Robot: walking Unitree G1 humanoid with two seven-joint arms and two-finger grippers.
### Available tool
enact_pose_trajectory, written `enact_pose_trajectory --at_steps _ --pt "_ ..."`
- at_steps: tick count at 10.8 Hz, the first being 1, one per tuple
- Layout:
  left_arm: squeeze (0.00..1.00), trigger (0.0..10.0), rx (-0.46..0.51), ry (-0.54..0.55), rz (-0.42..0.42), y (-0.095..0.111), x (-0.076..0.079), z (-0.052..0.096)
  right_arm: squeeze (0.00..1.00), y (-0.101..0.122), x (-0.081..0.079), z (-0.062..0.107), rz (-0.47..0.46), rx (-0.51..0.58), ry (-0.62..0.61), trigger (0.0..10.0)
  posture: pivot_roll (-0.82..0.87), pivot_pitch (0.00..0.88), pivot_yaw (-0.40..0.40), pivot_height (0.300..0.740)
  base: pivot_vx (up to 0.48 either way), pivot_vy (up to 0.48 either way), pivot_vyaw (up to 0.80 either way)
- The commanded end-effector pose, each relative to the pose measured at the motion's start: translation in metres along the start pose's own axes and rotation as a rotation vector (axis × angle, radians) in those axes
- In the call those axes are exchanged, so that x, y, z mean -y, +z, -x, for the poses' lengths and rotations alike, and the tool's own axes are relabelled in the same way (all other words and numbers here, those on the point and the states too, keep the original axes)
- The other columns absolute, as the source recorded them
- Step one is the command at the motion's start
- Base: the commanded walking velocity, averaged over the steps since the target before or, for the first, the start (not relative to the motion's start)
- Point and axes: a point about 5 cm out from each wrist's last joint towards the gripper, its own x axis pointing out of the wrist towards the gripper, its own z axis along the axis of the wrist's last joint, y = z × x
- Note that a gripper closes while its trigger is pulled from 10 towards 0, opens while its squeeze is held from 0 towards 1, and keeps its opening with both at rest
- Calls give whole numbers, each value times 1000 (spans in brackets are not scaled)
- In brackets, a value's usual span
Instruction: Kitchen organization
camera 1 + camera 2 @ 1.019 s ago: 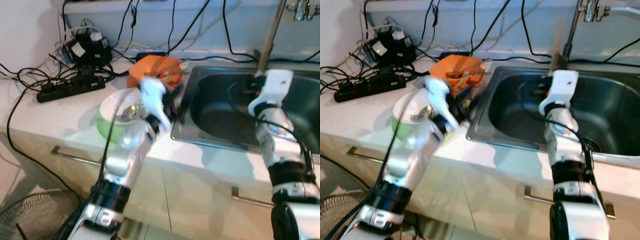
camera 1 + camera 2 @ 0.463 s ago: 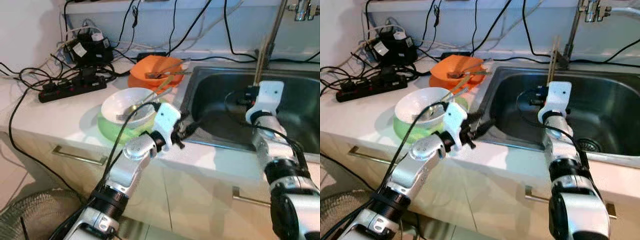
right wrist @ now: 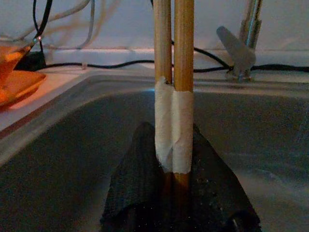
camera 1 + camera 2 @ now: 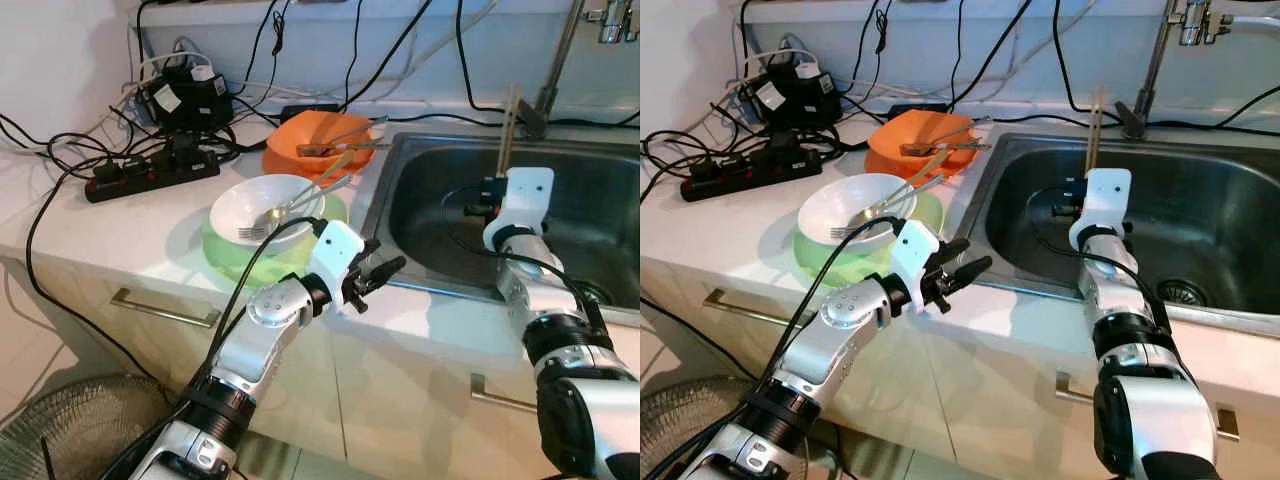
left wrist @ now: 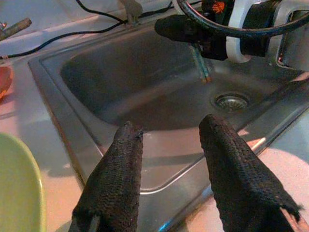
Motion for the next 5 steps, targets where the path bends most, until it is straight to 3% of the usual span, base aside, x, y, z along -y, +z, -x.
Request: enact_pose_trajectory --at_steps 1,2,5 --pt "0 10000 -27 -4 -3 -5 0 3 761 3 -6 -2 5 11 23 10000 54 0 121 740 0 0 0" --pt "0 10000 -31 -7 -1 -5 0 3 1000 2 -7 -2 4 9 31 10000 53 0 121 740 0 0 0" --pt "0 10000 -36 -14 1 -6 2 2 1000 1 -9 -1 6 7 38 10000 55 0 120 740 0 0 0"
